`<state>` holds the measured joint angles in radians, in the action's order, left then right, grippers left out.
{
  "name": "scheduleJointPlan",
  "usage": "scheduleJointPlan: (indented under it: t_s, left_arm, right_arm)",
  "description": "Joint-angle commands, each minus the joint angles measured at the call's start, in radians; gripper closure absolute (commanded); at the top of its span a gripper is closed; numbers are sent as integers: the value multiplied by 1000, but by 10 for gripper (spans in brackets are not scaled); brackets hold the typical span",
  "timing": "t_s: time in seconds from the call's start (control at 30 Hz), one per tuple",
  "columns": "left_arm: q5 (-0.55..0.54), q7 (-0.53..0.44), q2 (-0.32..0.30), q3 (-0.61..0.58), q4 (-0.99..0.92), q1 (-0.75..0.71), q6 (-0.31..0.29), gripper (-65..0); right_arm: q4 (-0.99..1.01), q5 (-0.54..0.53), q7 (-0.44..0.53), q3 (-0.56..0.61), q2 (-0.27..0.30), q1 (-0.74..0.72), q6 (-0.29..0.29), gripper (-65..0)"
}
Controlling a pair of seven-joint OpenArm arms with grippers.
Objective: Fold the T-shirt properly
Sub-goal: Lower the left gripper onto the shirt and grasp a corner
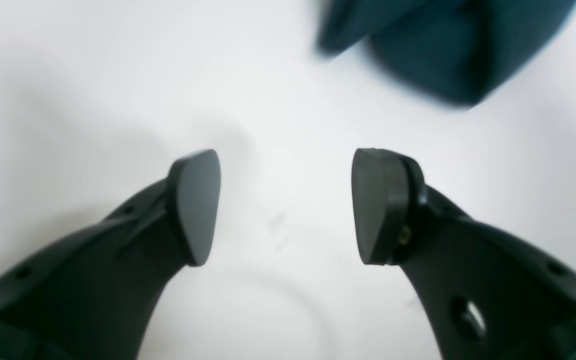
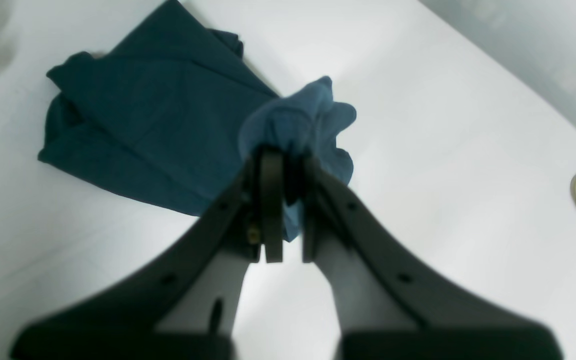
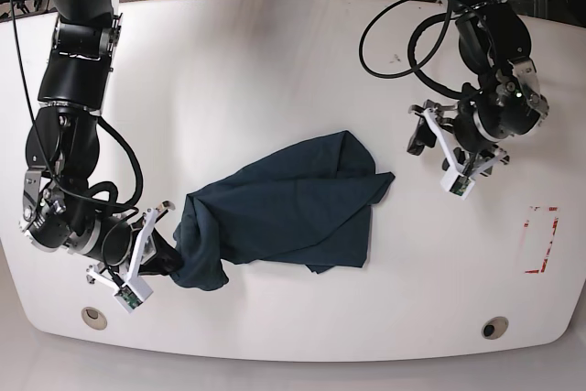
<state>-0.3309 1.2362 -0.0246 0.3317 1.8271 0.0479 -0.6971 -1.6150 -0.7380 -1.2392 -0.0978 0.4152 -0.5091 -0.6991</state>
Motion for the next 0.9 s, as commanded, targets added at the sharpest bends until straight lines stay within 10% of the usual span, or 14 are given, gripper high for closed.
scheduleJointPlan:
  t_s: [0.0, 0.87]
  left_arm:
    - [-6, -25, 2, -32, -42, 14, 20, -388]
    - [-9, -312, 119, -185, -476, 129, 241, -385]
  right_arm:
    - [-18, -15, 23, -27, 15, -18, 1, -27]
    - [-57, -15, 22, -132, 37, 74, 1, -27]
